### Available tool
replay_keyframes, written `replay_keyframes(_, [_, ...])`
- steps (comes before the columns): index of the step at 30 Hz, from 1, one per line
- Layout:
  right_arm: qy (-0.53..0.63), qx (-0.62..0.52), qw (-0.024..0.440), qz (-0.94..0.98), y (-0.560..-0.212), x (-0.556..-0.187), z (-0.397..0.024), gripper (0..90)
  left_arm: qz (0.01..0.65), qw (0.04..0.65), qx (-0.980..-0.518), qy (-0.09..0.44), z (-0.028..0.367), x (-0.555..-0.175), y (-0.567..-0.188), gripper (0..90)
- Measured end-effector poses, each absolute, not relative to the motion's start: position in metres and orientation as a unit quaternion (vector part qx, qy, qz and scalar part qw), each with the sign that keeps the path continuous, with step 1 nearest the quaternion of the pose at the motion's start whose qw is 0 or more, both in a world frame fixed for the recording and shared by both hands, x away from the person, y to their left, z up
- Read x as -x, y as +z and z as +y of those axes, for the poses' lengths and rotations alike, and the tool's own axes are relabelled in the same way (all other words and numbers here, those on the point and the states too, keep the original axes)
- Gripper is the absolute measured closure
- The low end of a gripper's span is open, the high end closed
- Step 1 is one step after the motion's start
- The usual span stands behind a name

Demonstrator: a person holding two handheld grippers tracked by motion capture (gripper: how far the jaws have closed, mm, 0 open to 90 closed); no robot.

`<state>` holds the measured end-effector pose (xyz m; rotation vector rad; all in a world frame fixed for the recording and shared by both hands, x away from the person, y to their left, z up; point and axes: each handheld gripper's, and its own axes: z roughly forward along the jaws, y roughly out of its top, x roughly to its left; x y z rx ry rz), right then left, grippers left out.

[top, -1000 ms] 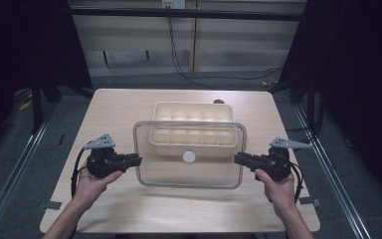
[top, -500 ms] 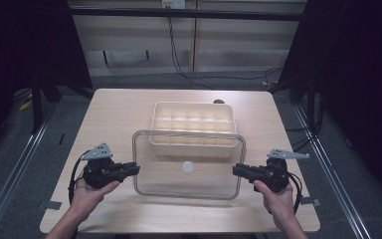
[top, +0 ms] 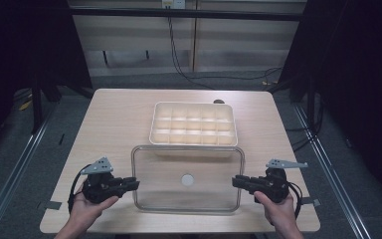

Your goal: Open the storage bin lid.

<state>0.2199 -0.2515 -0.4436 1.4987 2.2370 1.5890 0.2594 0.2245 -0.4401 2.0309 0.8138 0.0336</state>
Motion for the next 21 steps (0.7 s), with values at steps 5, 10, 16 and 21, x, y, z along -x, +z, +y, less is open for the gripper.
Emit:
replay_keyframes(5, [0.507,-0.483,0.002,0.713,-0.448,-0.219,-0.252,72.9,0.336,0.450,-0.827,0.010,0.223,-0.257,-0.445,76.4])
replay_keyframes(10, [0.495,-0.485,-0.004,0.721,-0.454,-0.216,-0.251,72.8,0.334,0.452,-0.827,0.006,0.224,-0.252,-0.450,75.9])
replay_keyframes(16, [0.473,-0.491,0.010,0.732,-0.459,-0.214,-0.247,71.2,0.328,0.438,-0.837,0.012,0.220,-0.254,-0.456,72.1])
replay_keyframes(21, [0.469,-0.498,0.016,0.729,-0.460,-0.216,-0.247,69.6,0.331,0.437,-0.836,0.010,0.218,-0.257,-0.458,71.2])
